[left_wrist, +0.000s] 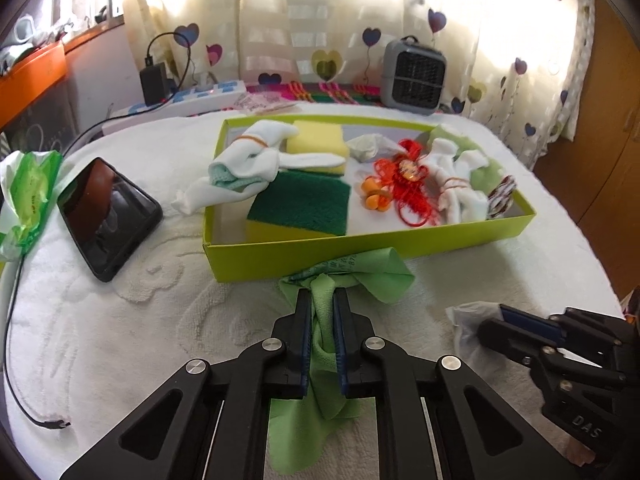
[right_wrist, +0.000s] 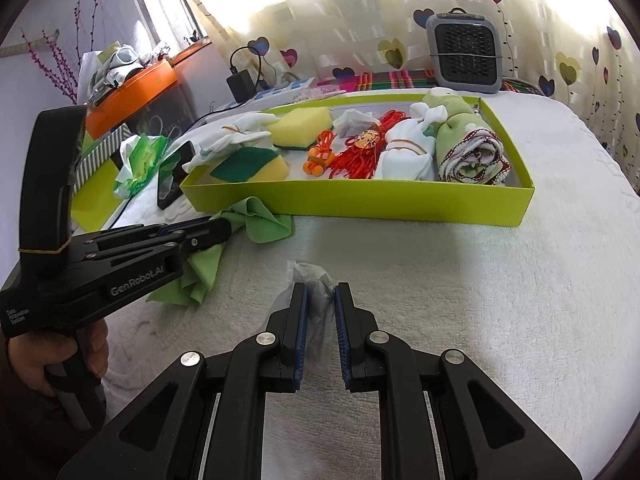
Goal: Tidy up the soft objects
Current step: 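Lift and carry green cloth with left tool while right tool carries bag over lid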
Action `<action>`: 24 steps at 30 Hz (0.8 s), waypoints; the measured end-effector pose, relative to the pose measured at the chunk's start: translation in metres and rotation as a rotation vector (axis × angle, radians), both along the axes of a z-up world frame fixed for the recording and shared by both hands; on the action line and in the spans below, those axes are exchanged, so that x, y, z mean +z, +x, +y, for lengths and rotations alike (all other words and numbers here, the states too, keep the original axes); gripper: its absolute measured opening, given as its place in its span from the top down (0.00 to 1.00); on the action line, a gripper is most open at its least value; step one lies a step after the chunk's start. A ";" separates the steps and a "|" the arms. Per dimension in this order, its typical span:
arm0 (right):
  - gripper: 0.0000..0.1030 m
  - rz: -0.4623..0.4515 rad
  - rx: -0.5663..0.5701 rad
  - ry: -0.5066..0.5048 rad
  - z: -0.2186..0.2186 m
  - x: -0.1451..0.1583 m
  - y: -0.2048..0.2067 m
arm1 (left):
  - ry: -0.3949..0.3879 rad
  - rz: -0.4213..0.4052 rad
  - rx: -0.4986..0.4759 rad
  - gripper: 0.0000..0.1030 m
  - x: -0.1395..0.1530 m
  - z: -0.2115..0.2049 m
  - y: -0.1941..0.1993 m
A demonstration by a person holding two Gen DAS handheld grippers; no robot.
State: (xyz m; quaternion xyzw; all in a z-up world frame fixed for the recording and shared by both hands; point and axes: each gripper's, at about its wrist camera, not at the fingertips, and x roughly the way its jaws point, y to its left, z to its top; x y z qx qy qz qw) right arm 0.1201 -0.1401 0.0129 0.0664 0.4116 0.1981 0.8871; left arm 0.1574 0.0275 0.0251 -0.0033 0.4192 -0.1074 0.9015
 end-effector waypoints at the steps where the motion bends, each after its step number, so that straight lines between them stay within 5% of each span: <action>1: 0.86 0.000 -0.001 0.000 0.000 0.000 0.000 | -0.007 -0.004 -0.002 0.91 0.001 0.000 -0.002; 24: 0.86 -0.026 0.007 0.014 0.001 0.008 -0.009 | -0.132 -0.074 -0.064 0.91 0.032 -0.001 -0.040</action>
